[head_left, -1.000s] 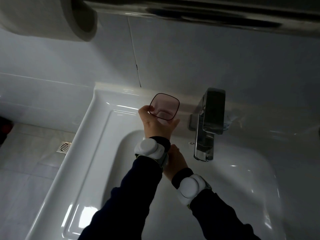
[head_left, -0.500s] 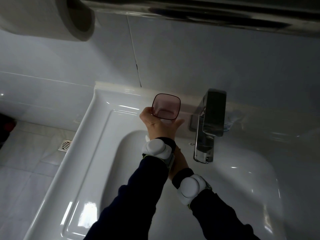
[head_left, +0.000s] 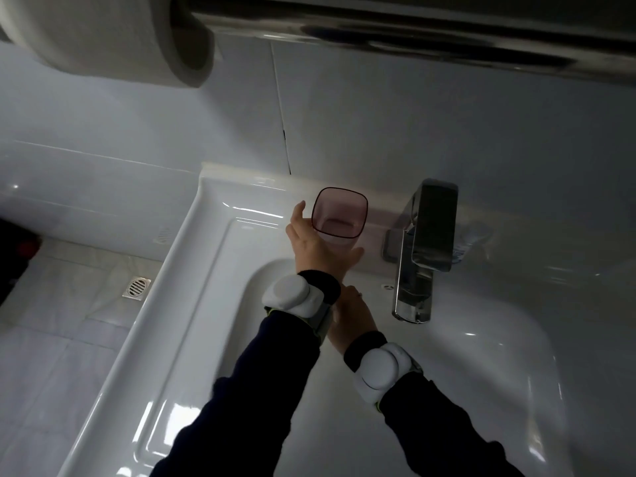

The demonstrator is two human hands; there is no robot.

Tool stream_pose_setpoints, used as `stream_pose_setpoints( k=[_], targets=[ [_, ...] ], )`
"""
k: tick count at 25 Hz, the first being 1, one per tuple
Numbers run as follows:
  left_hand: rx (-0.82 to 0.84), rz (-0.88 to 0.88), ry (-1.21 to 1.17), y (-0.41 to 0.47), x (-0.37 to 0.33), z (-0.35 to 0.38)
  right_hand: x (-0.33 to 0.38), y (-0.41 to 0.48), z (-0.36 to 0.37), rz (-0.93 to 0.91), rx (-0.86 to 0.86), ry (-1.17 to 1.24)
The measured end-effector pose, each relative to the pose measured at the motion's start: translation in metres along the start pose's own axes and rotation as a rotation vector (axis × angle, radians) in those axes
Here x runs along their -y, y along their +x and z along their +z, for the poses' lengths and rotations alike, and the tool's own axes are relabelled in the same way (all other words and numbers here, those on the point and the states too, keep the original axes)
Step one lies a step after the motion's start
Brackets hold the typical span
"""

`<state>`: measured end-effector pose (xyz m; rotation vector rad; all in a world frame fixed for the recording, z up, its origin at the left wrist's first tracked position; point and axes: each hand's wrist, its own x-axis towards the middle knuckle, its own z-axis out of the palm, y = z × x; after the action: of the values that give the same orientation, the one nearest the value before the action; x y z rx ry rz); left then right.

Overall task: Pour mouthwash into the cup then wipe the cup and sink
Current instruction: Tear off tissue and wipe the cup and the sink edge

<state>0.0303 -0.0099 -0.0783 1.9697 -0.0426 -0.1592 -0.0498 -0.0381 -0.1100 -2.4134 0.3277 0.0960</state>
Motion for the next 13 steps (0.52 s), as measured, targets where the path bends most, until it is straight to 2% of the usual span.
stream_pose_setpoints(
  k=[2, 5, 9, 13],
  targets=[
    [0.085, -0.008, 0.033, 0.003, 0.002, -0.015, 0.006, -0.001, -0.003, -0.025, -0.094, 0.071],
    [0.174, -0.054, 0.074, 0.004, 0.003, -0.045, 0.012, -0.003, -0.006, 0.021, -0.049, 0.179],
    [0.095, -0.069, 0.033, 0.006, 0.008, -0.082, 0.028, -0.006, -0.016, 0.075, -0.054, 0.312],
    [0.106, -0.144, -0.200, -0.007, -0.004, -0.108, 0.056, -0.007, -0.032, 0.017, -0.076, 0.433]
  ],
)
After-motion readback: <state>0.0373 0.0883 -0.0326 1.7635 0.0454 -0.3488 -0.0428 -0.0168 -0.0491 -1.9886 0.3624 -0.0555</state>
